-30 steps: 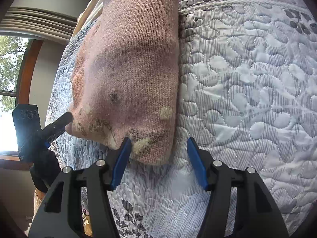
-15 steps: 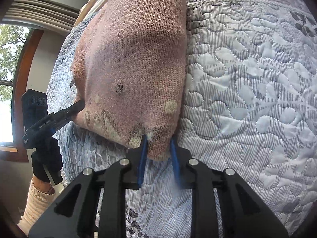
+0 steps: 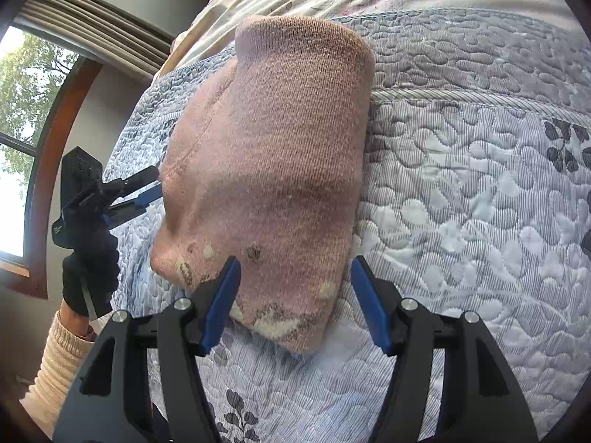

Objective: Fold small clothes

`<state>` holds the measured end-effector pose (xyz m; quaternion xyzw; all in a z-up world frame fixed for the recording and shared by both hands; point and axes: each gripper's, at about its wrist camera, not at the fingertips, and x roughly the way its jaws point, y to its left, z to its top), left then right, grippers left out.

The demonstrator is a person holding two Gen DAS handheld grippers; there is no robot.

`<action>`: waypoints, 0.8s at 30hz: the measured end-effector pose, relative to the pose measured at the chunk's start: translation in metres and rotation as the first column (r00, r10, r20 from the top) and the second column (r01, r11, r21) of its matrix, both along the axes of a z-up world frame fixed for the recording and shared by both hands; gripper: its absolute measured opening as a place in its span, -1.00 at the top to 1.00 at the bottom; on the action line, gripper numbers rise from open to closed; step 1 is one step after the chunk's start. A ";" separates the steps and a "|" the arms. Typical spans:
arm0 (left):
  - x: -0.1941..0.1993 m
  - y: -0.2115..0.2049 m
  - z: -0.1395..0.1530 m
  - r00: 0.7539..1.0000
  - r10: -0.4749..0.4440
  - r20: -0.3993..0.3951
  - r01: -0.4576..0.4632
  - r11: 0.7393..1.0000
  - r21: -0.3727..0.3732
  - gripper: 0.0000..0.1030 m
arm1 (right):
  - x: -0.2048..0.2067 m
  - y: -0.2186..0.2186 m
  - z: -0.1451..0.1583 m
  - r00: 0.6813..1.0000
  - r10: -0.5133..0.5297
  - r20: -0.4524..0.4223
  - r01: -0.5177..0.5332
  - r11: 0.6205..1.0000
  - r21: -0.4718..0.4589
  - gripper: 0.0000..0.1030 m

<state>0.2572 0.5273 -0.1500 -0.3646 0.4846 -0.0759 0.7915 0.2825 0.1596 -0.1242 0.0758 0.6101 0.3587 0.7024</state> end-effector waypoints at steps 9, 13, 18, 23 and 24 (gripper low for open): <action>0.048 -0.014 -0.030 0.997 -0.077 -0.018 0.076 0.997 -0.035 -0.35 | 0.036 0.010 -0.014 0.999 -0.030 -0.034 0.032 0.998 0.048 -0.25; 0.056 -0.016 -0.039 0.994 -0.106 -0.003 0.105 0.992 -0.074 -0.45 | 0.052 0.017 -0.027 0.996 -0.051 -0.067 0.057 0.995 0.083 -0.39; 0.057 -0.023 -0.041 0.986 -0.168 0.019 0.169 0.982 -0.085 -0.53 | 0.063 0.021 -0.043 0.990 -0.065 -0.122 0.082 0.986 0.144 -0.56; 0.056 -0.030 -0.043 0.975 -0.219 0.026 0.221 0.971 -0.088 -0.60 | 0.064 0.031 -0.052 0.991 -0.040 -0.131 0.063 0.982 0.177 -0.69; 0.062 -0.033 -0.044 0.976 -0.218 0.024 0.220 0.970 -0.106 -0.62 | 0.066 0.034 -0.055 0.989 -0.042 -0.142 0.067 0.981 0.181 -0.72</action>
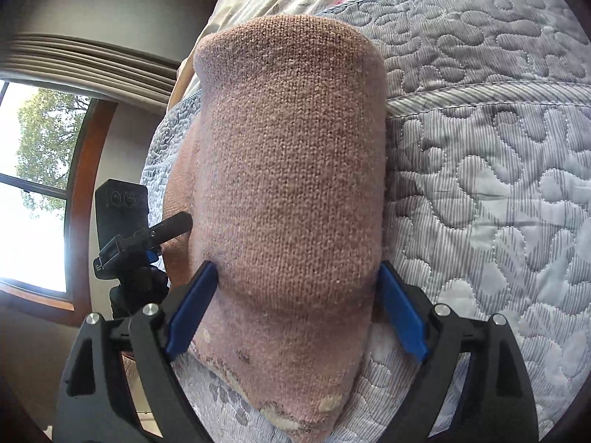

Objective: Fold small clothes

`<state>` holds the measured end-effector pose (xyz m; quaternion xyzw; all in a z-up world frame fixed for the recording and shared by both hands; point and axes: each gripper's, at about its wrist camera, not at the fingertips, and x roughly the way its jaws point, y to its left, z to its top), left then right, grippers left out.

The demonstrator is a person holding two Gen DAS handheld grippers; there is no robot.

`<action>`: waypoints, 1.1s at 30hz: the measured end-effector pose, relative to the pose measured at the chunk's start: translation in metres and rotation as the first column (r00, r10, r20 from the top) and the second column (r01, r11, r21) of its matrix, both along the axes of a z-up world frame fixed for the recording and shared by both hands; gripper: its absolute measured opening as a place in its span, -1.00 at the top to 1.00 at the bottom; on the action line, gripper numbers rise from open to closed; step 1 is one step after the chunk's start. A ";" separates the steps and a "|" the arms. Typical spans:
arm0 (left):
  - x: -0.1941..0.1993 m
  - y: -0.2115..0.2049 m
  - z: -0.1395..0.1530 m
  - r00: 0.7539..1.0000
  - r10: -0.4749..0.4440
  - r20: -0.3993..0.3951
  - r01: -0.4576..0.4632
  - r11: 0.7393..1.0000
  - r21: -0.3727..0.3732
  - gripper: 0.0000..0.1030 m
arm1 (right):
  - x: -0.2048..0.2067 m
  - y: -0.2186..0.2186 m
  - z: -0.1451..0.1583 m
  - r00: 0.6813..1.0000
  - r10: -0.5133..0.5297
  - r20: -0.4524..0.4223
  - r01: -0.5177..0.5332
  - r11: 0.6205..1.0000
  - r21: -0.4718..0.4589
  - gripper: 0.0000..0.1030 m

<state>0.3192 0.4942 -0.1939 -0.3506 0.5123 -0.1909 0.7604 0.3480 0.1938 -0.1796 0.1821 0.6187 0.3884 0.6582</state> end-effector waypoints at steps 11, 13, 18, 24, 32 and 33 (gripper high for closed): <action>-0.001 -0.016 -0.008 0.999 -0.014 0.043 0.021 0.986 -0.163 -0.05 | -0.005 -0.001 0.007 1.000 0.000 -0.022 0.002 0.997 0.072 0.01; -0.005 -0.022 -0.001 0.998 -0.010 0.067 0.023 0.979 -0.201 -0.03 | -0.008 -0.009 0.016 1.000 0.007 -0.019 -0.005 0.996 0.091 0.09; -0.018 -0.060 0.026 0.993 -0.039 0.109 0.062 0.974 -0.217 -0.02 | -0.027 -0.051 0.047 1.000 0.005 0.023 -0.008 0.994 0.108 0.16; -0.039 -0.137 0.054 0.984 -0.085 0.156 0.121 0.964 -0.238 -0.03 | -0.066 -0.136 0.086 0.997 -0.024 0.070 0.018 0.996 0.089 0.19; -0.077 -0.222 0.047 0.980 -0.144 0.137 0.169 0.967 -0.188 -0.03 | -0.121 -0.230 0.076 0.994 -0.103 0.049 0.101 0.994 0.040 0.19; -0.081 -0.227 0.041 0.981 -0.152 0.122 0.172 0.970 -0.169 -0.03 | -0.126 -0.236 0.068 0.994 -0.105 0.040 0.104 0.994 0.021 0.19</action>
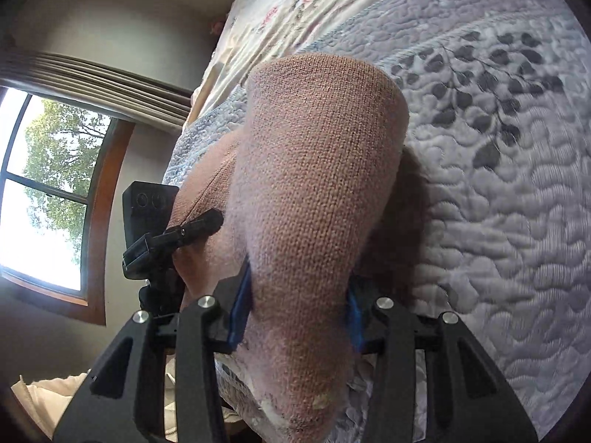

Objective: Fold small clothes

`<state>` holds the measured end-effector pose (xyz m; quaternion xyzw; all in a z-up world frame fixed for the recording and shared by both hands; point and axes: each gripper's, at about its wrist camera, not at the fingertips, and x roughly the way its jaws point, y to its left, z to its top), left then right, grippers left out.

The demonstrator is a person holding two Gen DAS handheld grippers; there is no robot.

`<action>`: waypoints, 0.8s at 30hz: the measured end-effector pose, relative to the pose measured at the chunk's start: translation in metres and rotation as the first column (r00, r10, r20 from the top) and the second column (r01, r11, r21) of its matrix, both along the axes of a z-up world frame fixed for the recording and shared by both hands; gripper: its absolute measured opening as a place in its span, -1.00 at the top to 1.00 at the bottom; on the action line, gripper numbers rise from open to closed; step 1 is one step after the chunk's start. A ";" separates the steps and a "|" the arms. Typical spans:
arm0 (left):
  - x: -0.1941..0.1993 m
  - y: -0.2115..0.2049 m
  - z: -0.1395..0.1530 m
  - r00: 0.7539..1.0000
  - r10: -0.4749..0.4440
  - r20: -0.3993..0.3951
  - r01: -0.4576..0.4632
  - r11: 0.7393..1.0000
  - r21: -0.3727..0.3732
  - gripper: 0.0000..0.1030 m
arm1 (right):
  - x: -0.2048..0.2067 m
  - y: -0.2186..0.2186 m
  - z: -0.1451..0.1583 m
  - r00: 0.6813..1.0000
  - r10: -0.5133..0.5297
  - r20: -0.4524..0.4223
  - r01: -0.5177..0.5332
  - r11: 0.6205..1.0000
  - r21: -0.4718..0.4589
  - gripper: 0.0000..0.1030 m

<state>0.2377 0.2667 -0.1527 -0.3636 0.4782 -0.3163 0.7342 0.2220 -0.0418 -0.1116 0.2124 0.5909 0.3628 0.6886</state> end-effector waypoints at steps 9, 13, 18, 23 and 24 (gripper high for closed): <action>-0.019 0.004 -0.046 0.993 0.045 -0.109 -0.034 0.994 0.105 -0.21 | -0.030 0.005 -0.042 0.999 -0.037 -0.008 0.036 0.996 -0.076 -0.01; -0.038 0.010 -0.021 0.993 0.076 -0.088 -0.055 0.974 0.219 -0.27 | -0.042 0.014 -0.023 0.999 -0.006 0.034 0.010 0.990 -0.141 -0.17; -0.087 0.024 0.006 0.995 0.098 -0.026 -0.088 0.961 0.264 -0.30 | -0.070 -0.012 -0.016 0.999 -0.023 0.031 0.028 0.989 -0.144 -0.23; -0.118 0.003 0.014 0.993 0.120 -0.007 -0.111 0.934 0.339 -0.31 | -0.087 -0.021 -0.030 0.999 -0.042 -0.019 0.039 0.989 -0.146 -0.23; -0.121 0.002 0.011 0.991 0.131 -0.017 -0.116 0.929 0.352 -0.31 | -0.090 -0.022 -0.035 0.998 -0.044 -0.037 0.038 0.989 -0.146 -0.21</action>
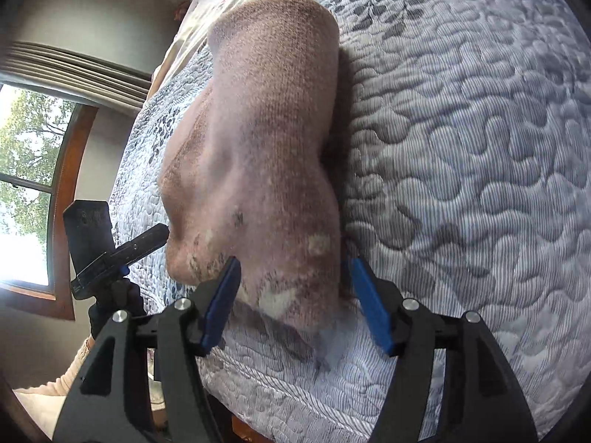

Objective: Fold small clothes

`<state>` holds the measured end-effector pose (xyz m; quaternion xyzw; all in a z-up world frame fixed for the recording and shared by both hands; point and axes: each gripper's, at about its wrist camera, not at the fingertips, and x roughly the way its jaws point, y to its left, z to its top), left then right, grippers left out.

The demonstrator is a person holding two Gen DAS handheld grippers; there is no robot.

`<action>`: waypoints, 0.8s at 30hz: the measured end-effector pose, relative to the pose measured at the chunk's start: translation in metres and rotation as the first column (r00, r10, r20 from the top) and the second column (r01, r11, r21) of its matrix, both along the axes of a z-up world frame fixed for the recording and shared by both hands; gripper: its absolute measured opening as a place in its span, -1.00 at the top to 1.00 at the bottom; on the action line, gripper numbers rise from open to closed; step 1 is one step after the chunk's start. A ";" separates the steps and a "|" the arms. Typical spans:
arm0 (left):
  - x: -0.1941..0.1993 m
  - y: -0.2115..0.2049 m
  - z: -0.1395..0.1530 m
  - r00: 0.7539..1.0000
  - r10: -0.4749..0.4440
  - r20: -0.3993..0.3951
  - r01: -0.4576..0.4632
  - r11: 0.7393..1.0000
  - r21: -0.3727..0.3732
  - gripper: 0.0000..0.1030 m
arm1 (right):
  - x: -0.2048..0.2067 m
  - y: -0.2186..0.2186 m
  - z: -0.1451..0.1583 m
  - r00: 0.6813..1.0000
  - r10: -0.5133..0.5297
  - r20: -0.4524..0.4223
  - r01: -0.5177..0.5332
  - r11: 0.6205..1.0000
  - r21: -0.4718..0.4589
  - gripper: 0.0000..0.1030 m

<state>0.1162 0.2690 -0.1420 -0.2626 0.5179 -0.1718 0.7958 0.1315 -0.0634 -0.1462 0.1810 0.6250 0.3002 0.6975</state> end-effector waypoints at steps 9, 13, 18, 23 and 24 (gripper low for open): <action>-0.020 0.012 -0.019 0.996 0.087 -0.036 -0.086 0.996 0.019 -0.28 | -0.013 0.010 0.008 0.999 0.038 0.036 -0.037 0.999 -0.041 0.58; -0.027 0.011 -0.026 0.996 0.077 -0.033 -0.076 0.996 0.041 -0.32 | -0.014 0.009 -0.009 1.000 0.021 0.003 -0.021 0.998 -0.058 0.58; -0.028 0.005 -0.026 0.998 0.059 -0.022 -0.058 0.996 0.067 -0.34 | -0.016 -0.008 -0.017 1.000 -0.008 -0.016 0.007 0.999 -0.040 0.57; -0.038 -0.004 -0.003 0.996 0.089 -0.032 -0.084 0.987 0.137 -0.31 | -0.026 -0.007 0.007 0.999 -0.026 0.033 0.029 0.995 -0.094 0.15; -0.043 -0.007 0.003 0.995 0.094 -0.026 -0.089 0.983 0.159 -0.31 | -0.032 -0.007 0.016 0.998 -0.028 0.063 0.036 0.991 -0.130 -0.11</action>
